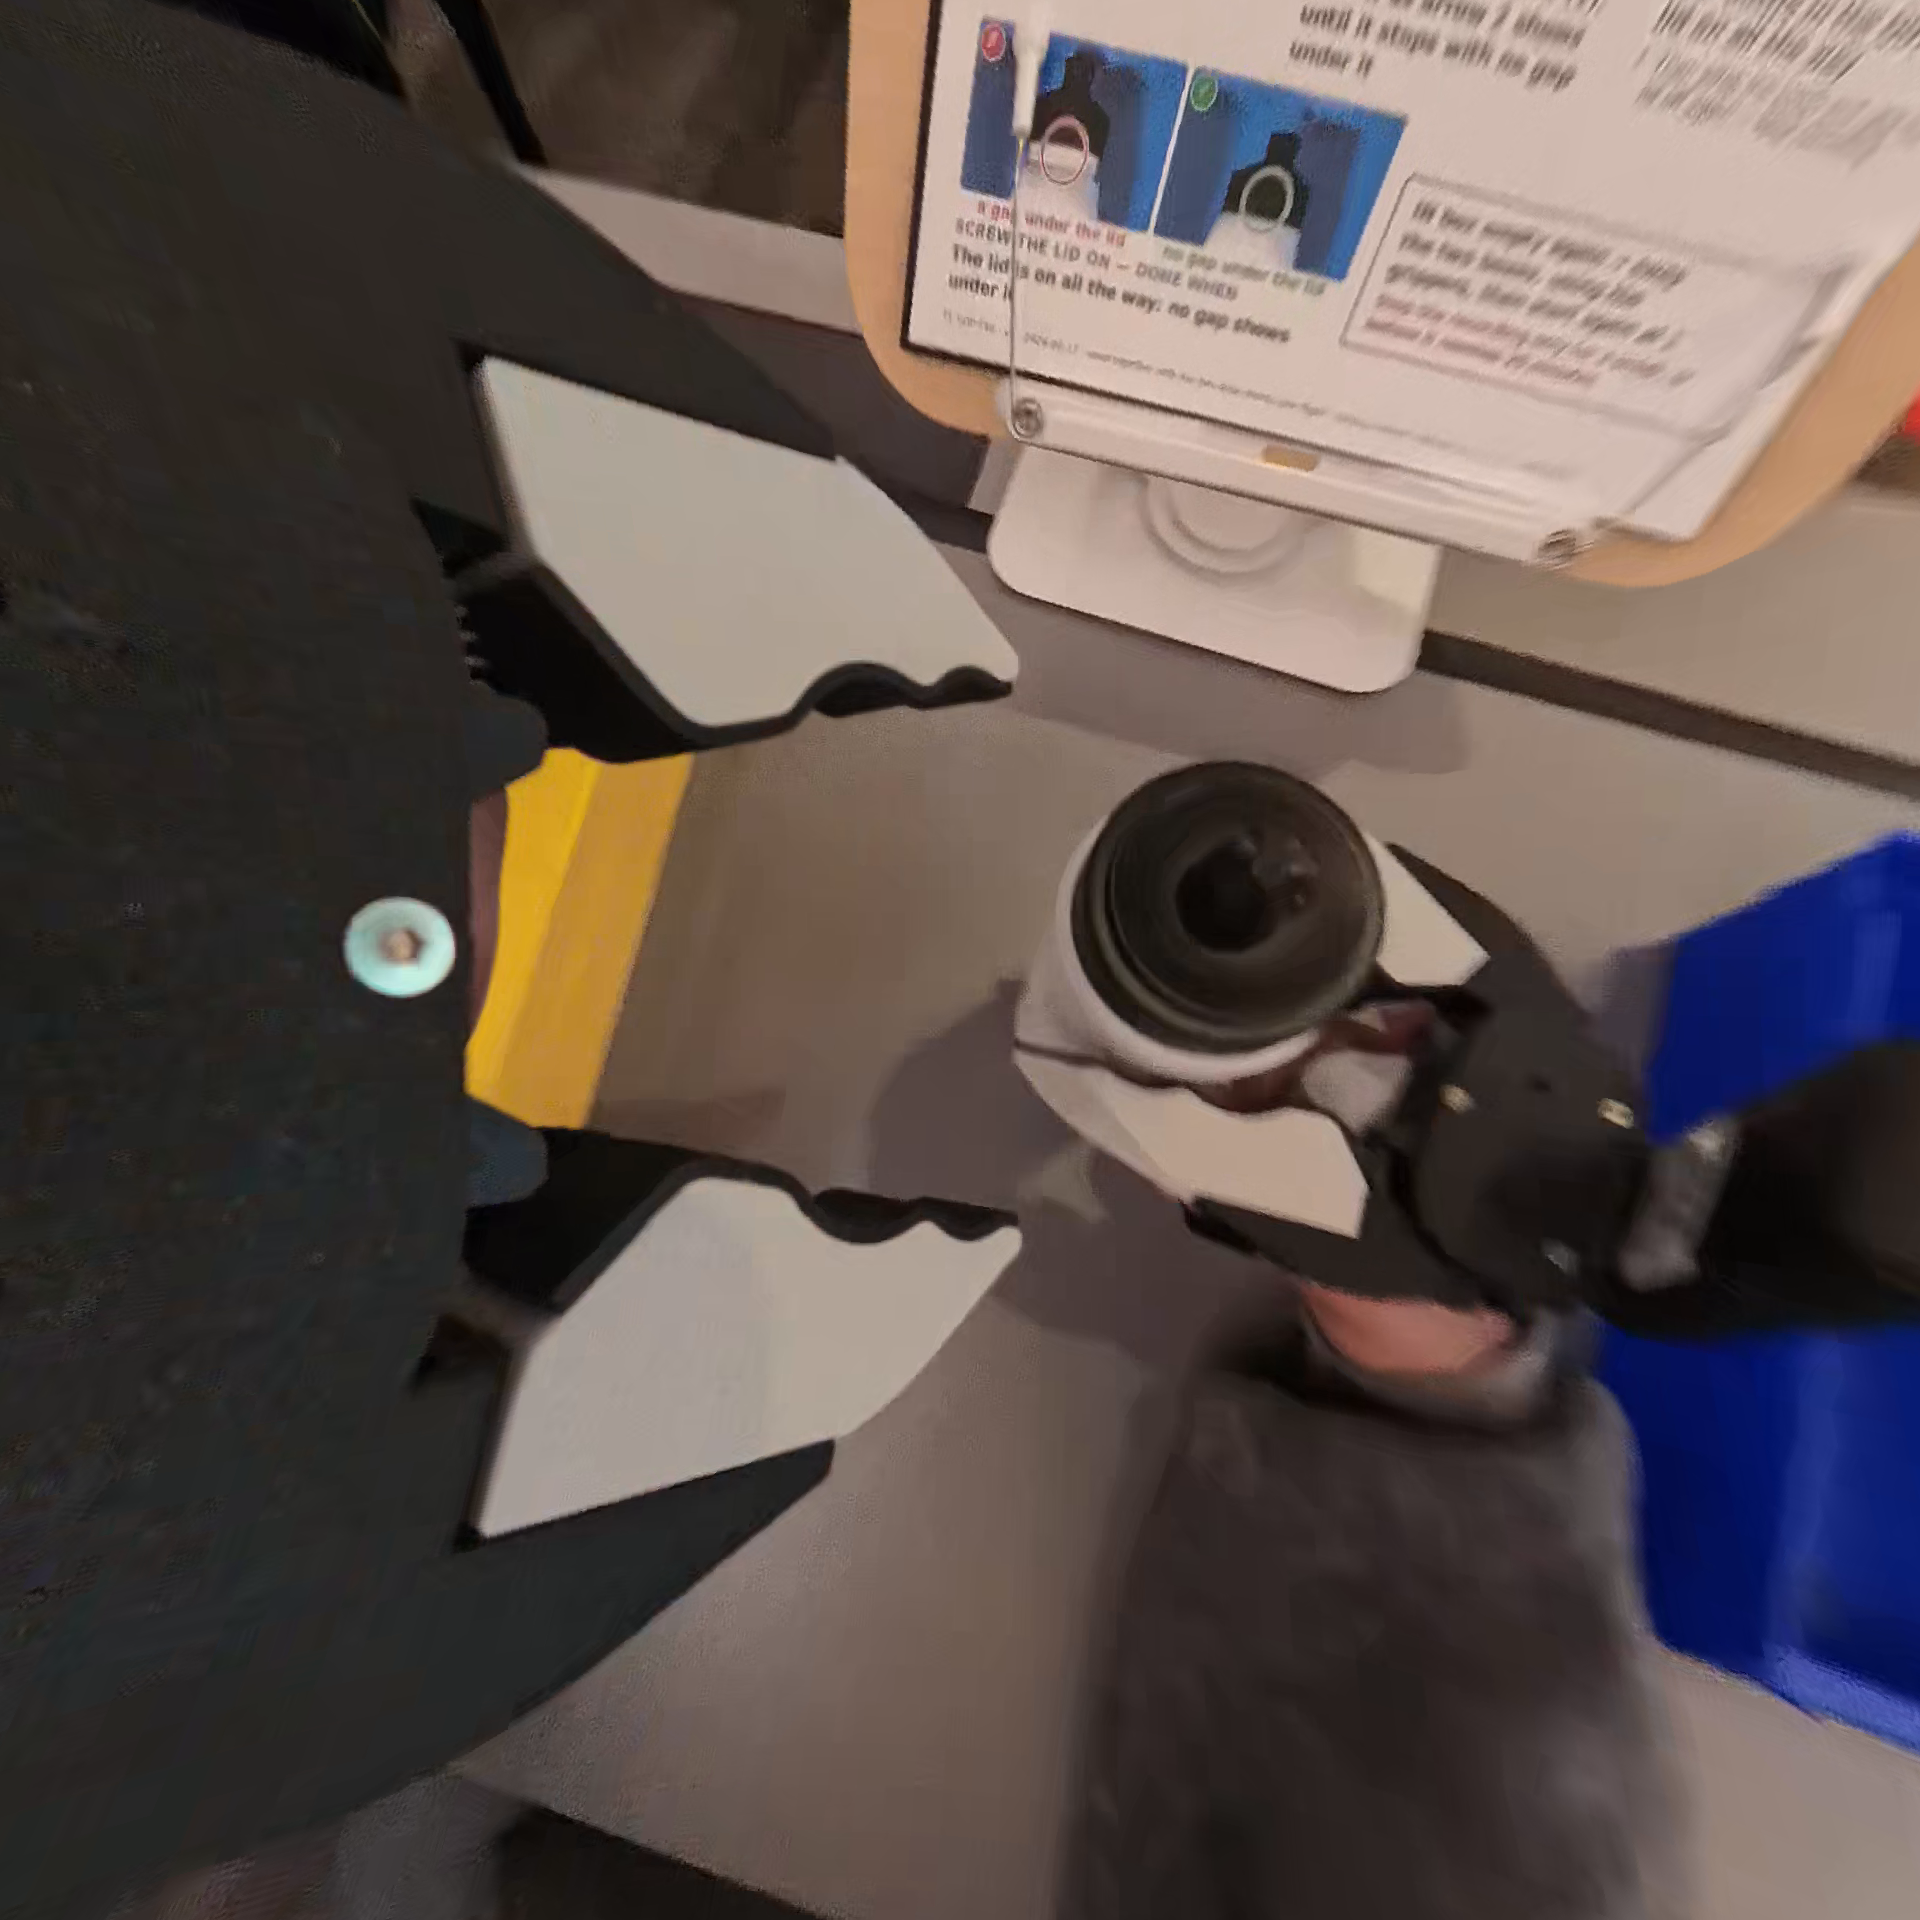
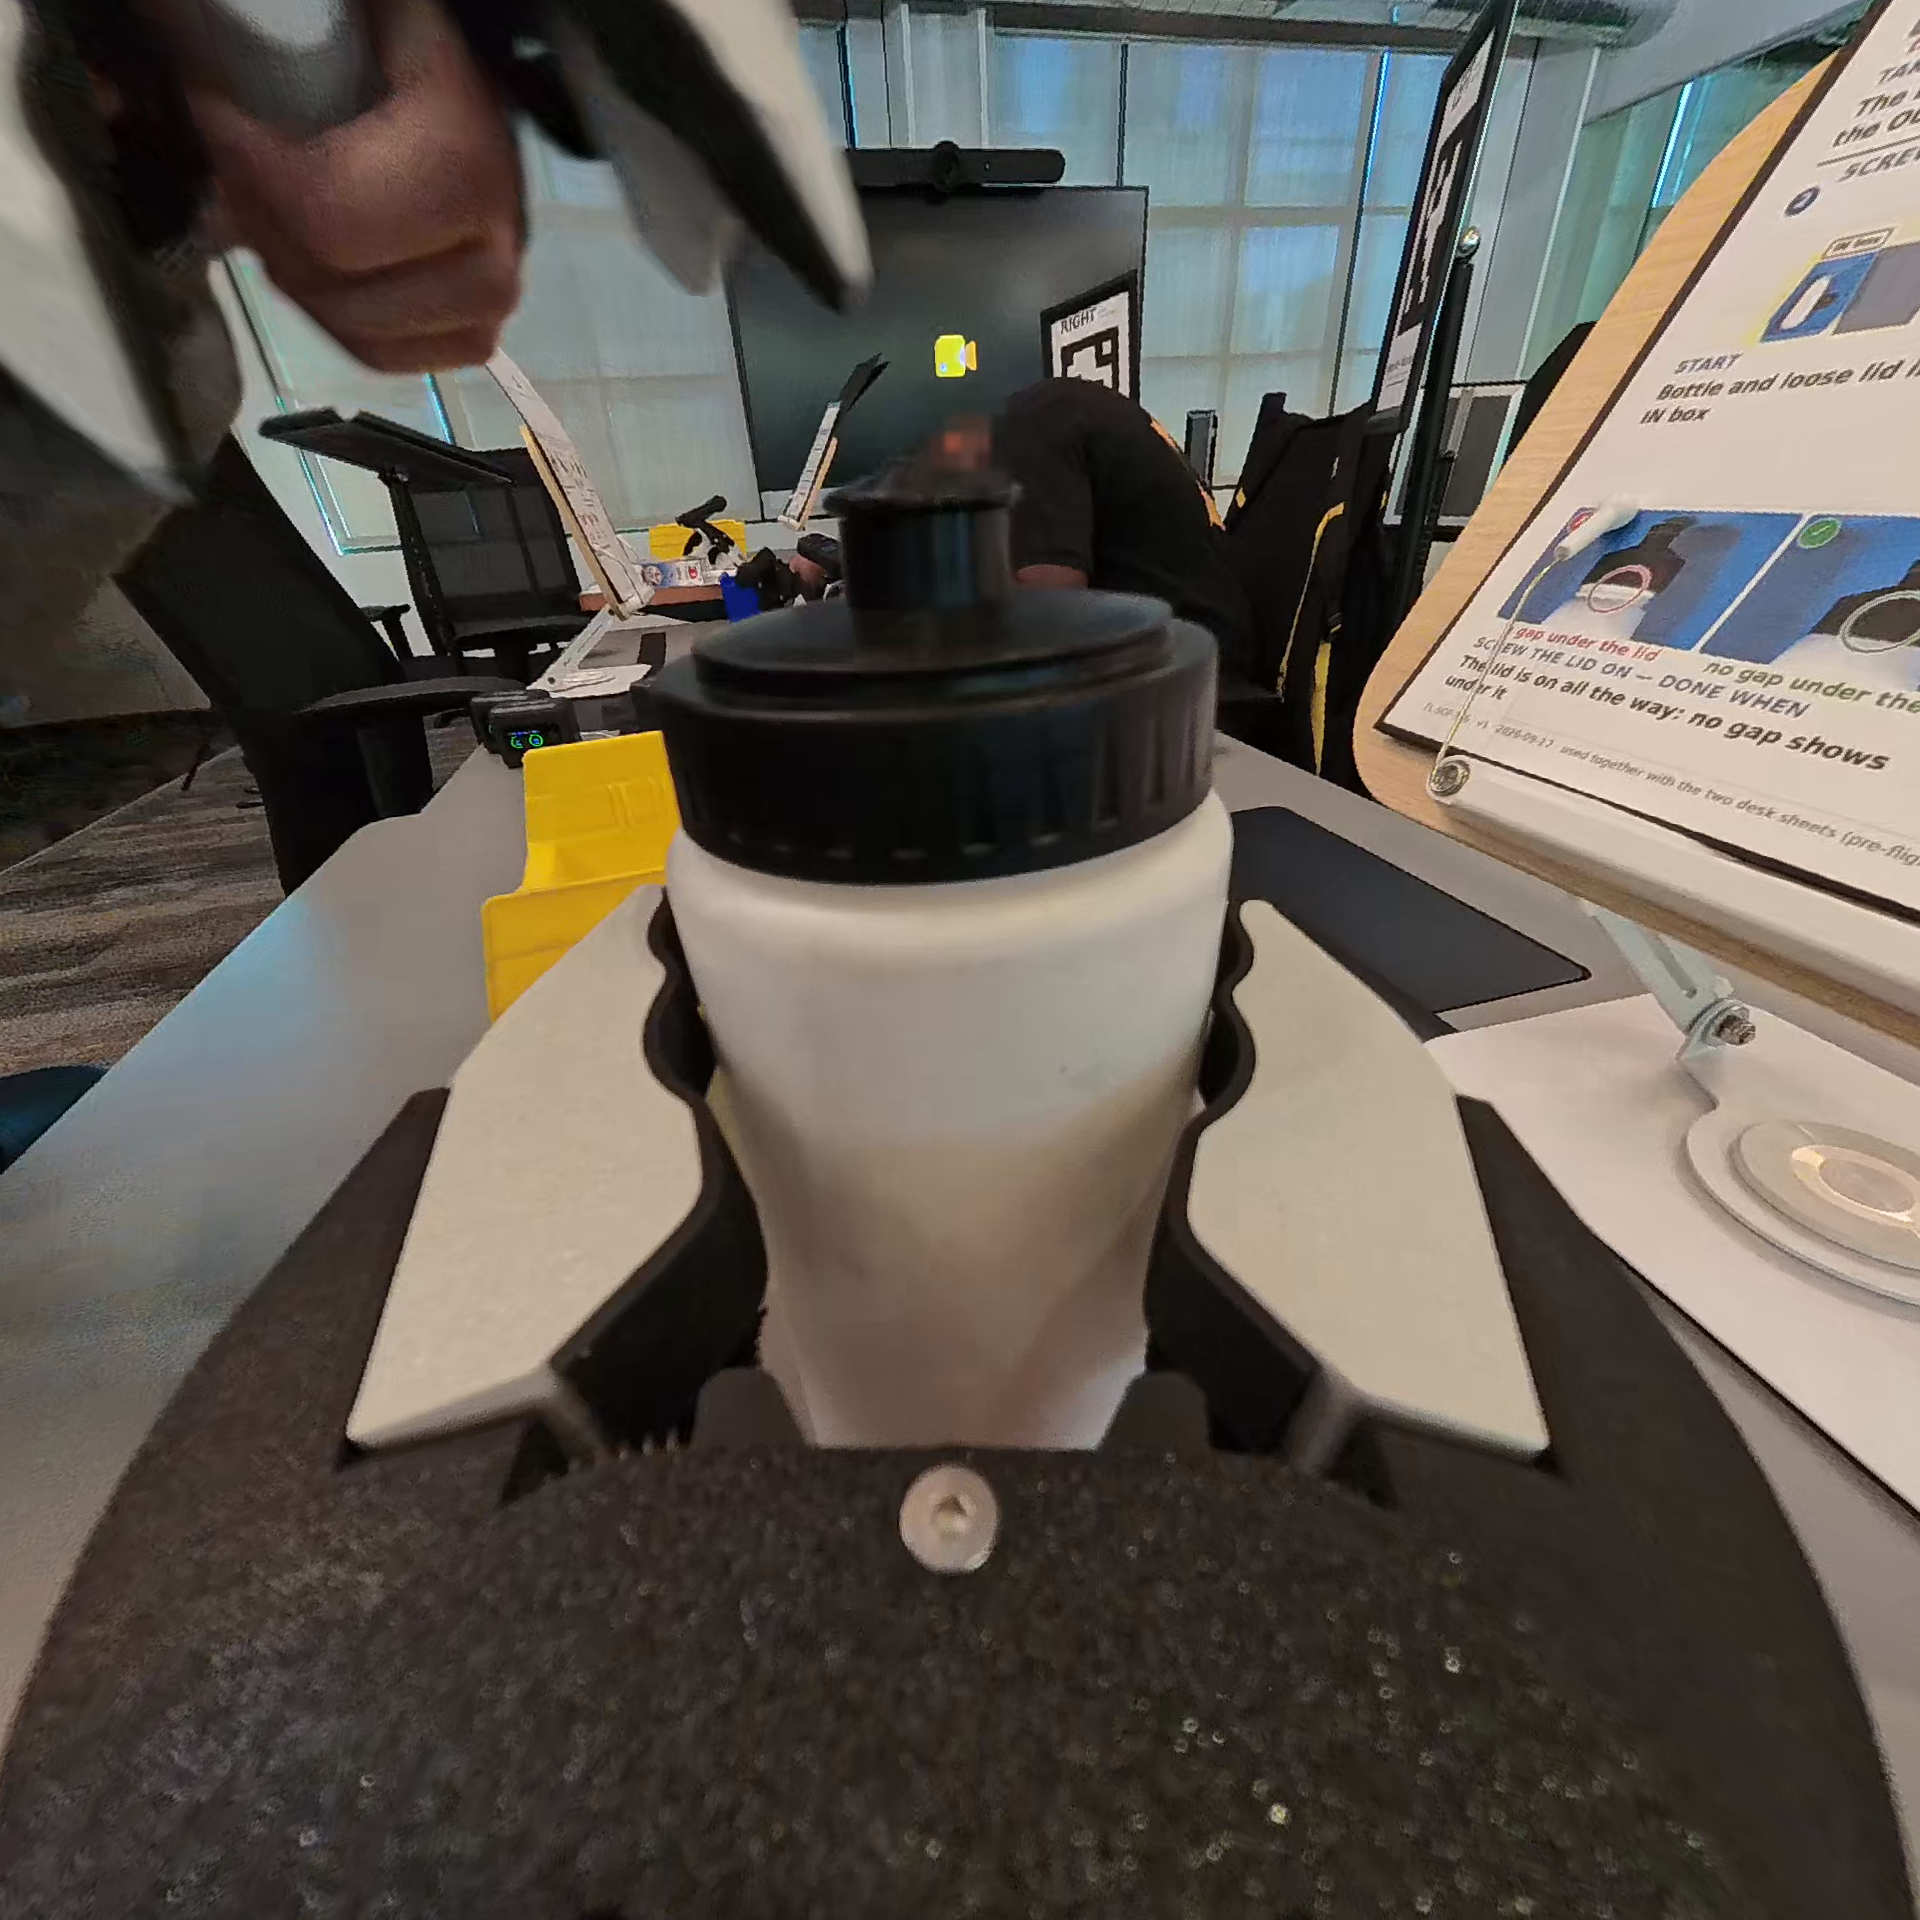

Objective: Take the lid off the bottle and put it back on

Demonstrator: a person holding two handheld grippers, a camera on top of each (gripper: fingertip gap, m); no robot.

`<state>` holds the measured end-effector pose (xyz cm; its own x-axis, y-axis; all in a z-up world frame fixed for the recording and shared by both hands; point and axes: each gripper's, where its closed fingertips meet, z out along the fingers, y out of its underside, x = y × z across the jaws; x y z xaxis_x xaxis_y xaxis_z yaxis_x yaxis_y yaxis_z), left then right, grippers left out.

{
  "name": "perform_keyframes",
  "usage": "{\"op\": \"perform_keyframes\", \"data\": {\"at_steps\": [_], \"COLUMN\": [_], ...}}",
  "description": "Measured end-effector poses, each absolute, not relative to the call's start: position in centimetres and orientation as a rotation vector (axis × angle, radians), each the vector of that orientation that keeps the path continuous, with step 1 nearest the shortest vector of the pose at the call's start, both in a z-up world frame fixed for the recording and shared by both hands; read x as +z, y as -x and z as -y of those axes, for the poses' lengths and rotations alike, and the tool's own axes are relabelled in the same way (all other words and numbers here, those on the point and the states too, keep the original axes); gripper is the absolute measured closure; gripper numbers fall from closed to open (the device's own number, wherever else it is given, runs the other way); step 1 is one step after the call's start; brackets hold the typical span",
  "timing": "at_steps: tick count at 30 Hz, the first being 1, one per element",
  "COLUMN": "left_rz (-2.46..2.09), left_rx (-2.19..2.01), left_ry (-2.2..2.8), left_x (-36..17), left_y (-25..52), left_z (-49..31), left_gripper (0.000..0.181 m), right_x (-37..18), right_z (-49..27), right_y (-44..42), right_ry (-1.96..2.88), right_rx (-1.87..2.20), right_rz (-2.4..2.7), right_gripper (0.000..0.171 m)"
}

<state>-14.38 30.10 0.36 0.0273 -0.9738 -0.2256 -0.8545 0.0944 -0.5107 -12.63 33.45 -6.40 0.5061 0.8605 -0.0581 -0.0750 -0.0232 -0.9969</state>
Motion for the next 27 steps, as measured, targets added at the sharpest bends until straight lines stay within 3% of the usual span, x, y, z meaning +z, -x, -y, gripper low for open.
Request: {"op": "perform_keyframes", "data": {"at_steps": [9, 13, 27], "left_rz": [-2.159, -2.251, -2.018], "left_rx": [-0.209, -0.226, -0.178], "left_ry": [1.855, 1.825, 2.031], "left_x": [-3.6, -3.8, -3.9], "left_y": [10.4, 10.3, 10.7], "left_z": [-33.0, -32.1, -31.9], "left_gripper": [0.093, 0.110, 0.110], "right_x": [-6.4, -6.5, -6.6], "right_z": [-33.6, -33.6, -33.5], "right_y": [12.7, 12.7, 12.8], "right_ry": [1.401, 1.401, 1.404], "right_rx": [0.874, 0.879, 0.874], "right_rz": [0.741, 0.748, 0.749], "right_gripper": [0.078, 0.078, 0.083]}}
